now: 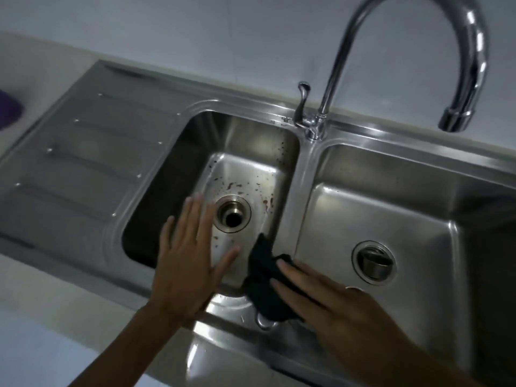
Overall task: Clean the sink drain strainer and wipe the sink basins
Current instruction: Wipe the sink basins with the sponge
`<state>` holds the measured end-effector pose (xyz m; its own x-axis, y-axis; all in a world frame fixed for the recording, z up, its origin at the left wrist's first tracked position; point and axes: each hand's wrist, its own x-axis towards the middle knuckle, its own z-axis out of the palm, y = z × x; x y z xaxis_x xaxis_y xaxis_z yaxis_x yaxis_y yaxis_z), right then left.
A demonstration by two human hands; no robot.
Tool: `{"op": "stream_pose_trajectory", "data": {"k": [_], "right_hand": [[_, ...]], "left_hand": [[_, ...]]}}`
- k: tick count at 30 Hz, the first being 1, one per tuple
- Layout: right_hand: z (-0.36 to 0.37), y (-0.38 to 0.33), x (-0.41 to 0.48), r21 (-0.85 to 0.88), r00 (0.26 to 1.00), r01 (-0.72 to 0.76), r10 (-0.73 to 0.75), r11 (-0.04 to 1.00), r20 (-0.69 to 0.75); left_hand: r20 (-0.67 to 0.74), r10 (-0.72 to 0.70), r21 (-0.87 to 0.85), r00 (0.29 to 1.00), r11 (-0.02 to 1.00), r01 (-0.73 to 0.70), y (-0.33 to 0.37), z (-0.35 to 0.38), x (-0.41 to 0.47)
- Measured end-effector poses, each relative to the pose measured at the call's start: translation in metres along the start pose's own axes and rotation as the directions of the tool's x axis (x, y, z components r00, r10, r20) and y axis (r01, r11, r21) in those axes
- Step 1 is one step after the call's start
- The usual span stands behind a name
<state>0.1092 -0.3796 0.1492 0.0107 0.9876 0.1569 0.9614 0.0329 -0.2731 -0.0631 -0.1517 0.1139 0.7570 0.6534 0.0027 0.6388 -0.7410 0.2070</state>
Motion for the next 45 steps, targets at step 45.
{"op": "stream_pose_trajectory", "data": {"k": [45], "right_hand": [[0.247,-0.071,0.258,0.156,0.869,-0.392,0.309,0.907,0.388]], "left_hand": [[0.038,0.007,0.132,0.999,0.991,-0.012,-0.199,-0.016,0.069]]}}
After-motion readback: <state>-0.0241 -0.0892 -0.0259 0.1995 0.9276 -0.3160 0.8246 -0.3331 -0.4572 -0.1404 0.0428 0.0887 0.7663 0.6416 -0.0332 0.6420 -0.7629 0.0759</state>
